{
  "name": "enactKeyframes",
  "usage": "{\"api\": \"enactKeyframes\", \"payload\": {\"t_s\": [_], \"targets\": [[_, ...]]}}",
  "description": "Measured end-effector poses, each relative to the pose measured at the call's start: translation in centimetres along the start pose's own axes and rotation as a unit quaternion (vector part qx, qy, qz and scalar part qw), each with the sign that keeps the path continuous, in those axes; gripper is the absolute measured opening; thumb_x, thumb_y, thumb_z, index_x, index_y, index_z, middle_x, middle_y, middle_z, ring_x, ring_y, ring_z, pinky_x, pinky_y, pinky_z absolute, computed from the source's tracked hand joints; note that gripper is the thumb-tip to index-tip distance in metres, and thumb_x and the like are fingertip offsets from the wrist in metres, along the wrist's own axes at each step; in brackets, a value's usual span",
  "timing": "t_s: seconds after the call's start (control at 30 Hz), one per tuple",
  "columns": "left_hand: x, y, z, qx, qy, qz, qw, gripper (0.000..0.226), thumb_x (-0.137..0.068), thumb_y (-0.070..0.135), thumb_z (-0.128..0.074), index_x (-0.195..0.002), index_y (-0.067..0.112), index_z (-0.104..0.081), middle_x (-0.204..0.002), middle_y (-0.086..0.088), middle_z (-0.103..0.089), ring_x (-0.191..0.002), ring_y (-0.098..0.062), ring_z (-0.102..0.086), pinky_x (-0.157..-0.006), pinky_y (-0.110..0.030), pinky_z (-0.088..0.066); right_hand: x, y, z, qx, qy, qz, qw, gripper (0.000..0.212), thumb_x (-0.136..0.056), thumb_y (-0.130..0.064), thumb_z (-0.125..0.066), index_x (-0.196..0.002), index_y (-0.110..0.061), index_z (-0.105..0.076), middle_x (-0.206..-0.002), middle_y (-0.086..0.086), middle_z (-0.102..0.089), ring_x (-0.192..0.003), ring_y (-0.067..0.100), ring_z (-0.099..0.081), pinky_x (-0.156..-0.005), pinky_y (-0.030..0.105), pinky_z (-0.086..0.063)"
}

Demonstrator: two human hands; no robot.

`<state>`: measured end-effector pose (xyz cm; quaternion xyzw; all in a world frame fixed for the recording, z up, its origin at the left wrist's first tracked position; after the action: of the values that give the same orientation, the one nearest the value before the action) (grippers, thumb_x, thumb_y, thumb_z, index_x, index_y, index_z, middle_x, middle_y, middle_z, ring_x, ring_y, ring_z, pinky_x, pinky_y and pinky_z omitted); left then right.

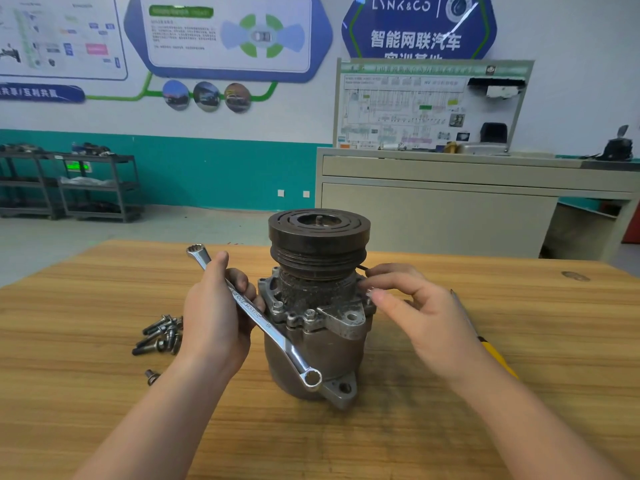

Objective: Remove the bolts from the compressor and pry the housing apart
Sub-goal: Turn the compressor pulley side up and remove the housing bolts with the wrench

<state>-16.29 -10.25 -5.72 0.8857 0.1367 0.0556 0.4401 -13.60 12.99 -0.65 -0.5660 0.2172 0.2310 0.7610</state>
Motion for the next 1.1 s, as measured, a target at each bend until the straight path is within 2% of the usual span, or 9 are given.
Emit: {"api": "enactKeyframes", "payload": {"t_s": [0.07, 0.13, 0.27, 0.4, 0.6, 0.77, 0.9, 1.0, 1.1], "targets": [[0.0, 0.0, -0.1, 0.007, -0.001, -0.004, 1.000, 0.060, -0.097, 0.040, -0.048, -0.042, 0.020, -0.044, -0.044, 0.004, -0.036, -0.036, -0.011, -0.037, -0.036, -0.022, -0.036, 0.0, -0.3, -0.3, -0.011, -0.013, 0.000, 1.000, 0.017, -0.089, -0.021, -0.063, -0.092, -0.036, -0.069, -0.106, -0.013, -0.065, -0.103, -0.003, -0.057, -0.080, 0.011, -0.043], [-0.1, 0.2, -0.1, 0.020, -0.002, -0.012, 1.000, 0.063, -0.098, 0.038, -0.049, -0.037, 0.021, -0.046, -0.043, 0.004, -0.036, -0.034, -0.011, -0.037, -0.035, -0.019, -0.035, 0.1, -0.1, -0.2, 0.008, -0.002, -0.007, 1.000, 0.007, -0.086, -0.038, -0.066, -0.092, -0.035, -0.066, -0.101, -0.013, -0.066, -0.100, 0.002, -0.059, -0.081, 0.020, -0.047], [-0.1, 0.2, -0.2, 0.031, -0.005, -0.013, 0.999, 0.061, -0.098, 0.038, -0.049, -0.040, 0.020, -0.045, -0.042, 0.005, -0.035, -0.033, -0.011, -0.036, -0.034, -0.017, -0.034, -0.1, 0.0, 0.2, -0.005, 0.011, 0.002, 1.000, 0.021, -0.095, -0.016, -0.057, -0.087, -0.031, -0.069, -0.094, -0.010, -0.066, -0.089, -0.001, -0.059, -0.075, 0.013, -0.043], [-0.1, 0.4, -0.3, 0.038, -0.006, -0.023, 0.999, 0.065, -0.099, 0.035, -0.049, -0.035, 0.022, -0.047, -0.042, 0.005, -0.036, -0.033, -0.010, -0.036, -0.034, -0.016, -0.034, -0.1, 0.1, 0.3, -0.005, 0.008, -0.010, 1.000, 0.012, -0.082, -0.038, -0.069, -0.093, -0.040, -0.065, -0.092, -0.024, -0.066, -0.089, -0.004, -0.059, -0.072, 0.011, -0.047], [0.4, 0.9, 0.1, 0.056, 0.017, -0.047, 0.997, 0.051, -0.099, 0.032, -0.049, -0.051, 0.017, -0.043, -0.043, 0.005, -0.036, -0.033, -0.010, -0.036, -0.034, -0.017, -0.033, 0.0, -0.2, 0.4, 0.005, 0.031, 0.007, 0.999, 0.033, -0.085, -0.007, -0.068, -0.079, -0.040, -0.071, -0.084, -0.016, -0.069, -0.084, 0.004, -0.064, -0.075, 0.017, -0.050], [3.2, 6.1, -0.9, 0.015, 0.008, -0.210, 0.977, 0.057, -0.101, 0.032, -0.042, -0.044, 0.022, -0.042, -0.044, 0.006, -0.035, -0.039, -0.010, -0.033, -0.039, -0.020, -0.029, -0.2, 0.3, 2.6, -0.256, 0.116, -0.060, 0.958, 0.007, -0.086, -0.020, -0.060, -0.085, -0.017, -0.066, -0.076, 0.001, -0.069, -0.070, 0.014, -0.066, -0.054, 0.023, -0.050], [8.6, 9.9, -7.9, -0.170, -0.138, -0.345, 0.913, 0.058, -0.097, 0.040, -0.038, -0.046, 0.016, -0.049, -0.043, 0.000, -0.041, -0.040, -0.012, -0.037, -0.040, -0.020, -0.031, 0.7, 2.7, 1.8, -0.321, 0.086, -0.230, 0.915, 0.012, -0.096, -0.005, -0.051, -0.095, -0.014, -0.059, -0.068, 0.011, -0.069, -0.051, 0.015, -0.063, -0.035, 0.018, -0.040], [12.0, 9.2, -14.9, -0.339, -0.234, -0.399, 0.819, 0.059, -0.098, 0.045, -0.034, -0.056, 0.007, -0.050, -0.044, 0.004, -0.047, -0.041, -0.007, -0.044, -0.040, -0.018, -0.030, 0.6, 1.9, 2.2, -0.306, 0.076, -0.223, 0.923, 0.022, -0.091, -0.005, -0.057, -0.080, -0.018, -0.070, -0.068, 0.011, -0.068, -0.043, 0.011, -0.056, -0.034, 0.017, -0.038], [12.9, 7.3, -20.1, -0.478, -0.207, -0.425, 0.741, 0.060, -0.100, 0.052, -0.028, -0.056, 0.016, -0.049, -0.049, 0.005, -0.054, -0.051, -0.010, -0.055, -0.049, -0.021, -0.040, 0.5, 1.0, 2.1, -0.364, 0.078, -0.203, 0.906, 0.029, -0.091, 0.006, -0.047, -0.076, -0.008, -0.068, -0.056, 0.005, -0.064, -0.044, 0.011, -0.060, -0.039, 0.018, -0.046]]}}
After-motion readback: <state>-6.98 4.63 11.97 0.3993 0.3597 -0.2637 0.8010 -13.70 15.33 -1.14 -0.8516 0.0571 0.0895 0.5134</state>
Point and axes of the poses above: each hand's wrist, its own x-axis away from the middle knuckle, its own z-axis out of the back of the hand, y = z × x, the point moved 10 cm from there along -x, towards the middle knuckle
